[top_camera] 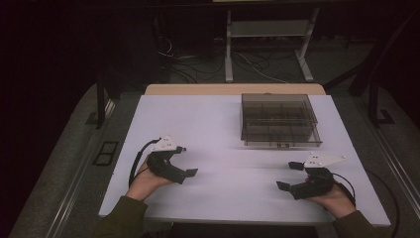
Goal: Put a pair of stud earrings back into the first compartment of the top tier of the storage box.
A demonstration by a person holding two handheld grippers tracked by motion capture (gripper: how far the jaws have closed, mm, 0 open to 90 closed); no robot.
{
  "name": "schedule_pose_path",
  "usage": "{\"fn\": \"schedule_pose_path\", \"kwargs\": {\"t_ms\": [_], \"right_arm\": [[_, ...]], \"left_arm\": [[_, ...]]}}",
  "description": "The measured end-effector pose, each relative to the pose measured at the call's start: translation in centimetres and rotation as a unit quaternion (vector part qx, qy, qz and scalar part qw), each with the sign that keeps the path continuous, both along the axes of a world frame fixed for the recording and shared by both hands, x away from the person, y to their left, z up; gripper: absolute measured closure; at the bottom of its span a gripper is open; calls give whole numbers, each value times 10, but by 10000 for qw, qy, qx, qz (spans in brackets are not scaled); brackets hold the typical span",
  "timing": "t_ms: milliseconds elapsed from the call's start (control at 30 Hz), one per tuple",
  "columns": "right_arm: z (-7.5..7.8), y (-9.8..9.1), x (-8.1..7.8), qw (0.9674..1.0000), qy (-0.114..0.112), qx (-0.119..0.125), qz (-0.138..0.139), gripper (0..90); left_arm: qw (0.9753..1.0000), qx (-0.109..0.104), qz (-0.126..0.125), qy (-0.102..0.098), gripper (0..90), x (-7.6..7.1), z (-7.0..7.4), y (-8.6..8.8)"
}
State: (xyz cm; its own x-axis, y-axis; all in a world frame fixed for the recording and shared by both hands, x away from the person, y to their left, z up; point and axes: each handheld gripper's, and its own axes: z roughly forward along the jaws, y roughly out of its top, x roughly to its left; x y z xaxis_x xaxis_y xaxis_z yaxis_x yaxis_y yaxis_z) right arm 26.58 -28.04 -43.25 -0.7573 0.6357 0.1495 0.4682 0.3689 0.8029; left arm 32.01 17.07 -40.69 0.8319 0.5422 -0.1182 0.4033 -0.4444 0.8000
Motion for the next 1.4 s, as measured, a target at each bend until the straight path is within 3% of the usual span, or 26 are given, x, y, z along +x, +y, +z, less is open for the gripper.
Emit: {"fn": "schedule_pose_path", "kwargs": {"t_ms": [567,933,1400], "right_arm": [[0,0,2,10000,-9,25,-26,117],[0,0,3,10000,-1,32,-36,117],[-1,0,4,10000,14,64,-74,117]], "left_arm": [[9999,-56,150,-48,54,18,4,4],[9993,-46,321,-179,155,36,13,10],[9990,23,428,-155,327,61,10,22]]}}
